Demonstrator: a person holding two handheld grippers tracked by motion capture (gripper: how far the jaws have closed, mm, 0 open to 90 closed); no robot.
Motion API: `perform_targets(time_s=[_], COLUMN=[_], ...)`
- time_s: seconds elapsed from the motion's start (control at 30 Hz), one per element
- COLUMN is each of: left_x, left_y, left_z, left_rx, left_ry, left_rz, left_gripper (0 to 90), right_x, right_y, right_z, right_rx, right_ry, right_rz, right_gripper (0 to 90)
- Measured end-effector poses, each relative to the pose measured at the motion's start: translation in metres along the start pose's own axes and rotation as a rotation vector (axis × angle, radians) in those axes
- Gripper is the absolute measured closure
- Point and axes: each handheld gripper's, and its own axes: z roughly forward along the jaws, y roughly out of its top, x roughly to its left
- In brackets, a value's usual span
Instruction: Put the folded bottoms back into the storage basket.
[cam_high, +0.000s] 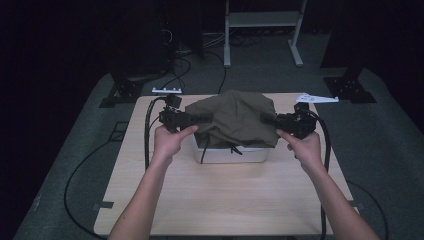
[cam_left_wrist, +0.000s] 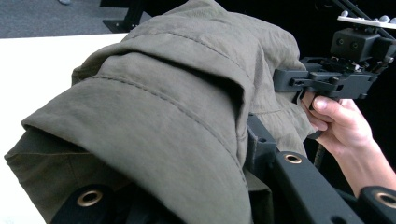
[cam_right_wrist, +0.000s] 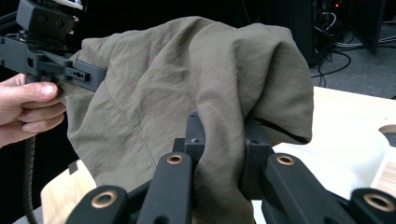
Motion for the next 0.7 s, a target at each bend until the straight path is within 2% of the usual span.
perform_targets(time_s=[0.17,0.43,0.7], left_x=[0.01,0.025,0.039], left_y=[0.004,0.014,0.01], left_z=[0.009,0.024,0.034], left_rx=[0.002,0.018,0.034], left_ry=[0.015,0.028,0.043], left_rz=[-0.019,-0.027,-0.048], left_gripper=[71.4,71.4,71.4], right_x=[-0.009,-0.023,-0.032], right_y=[0.003,0.005,0.003], right_z=[0.007,0.017,0.028], right_rx=[0.012,0.031,0.055], right_ry=[-0.022,-0.055,-0.076], right_rz=[0.013,0.046,0.049], right_gripper=[77.0,77.0,77.0])
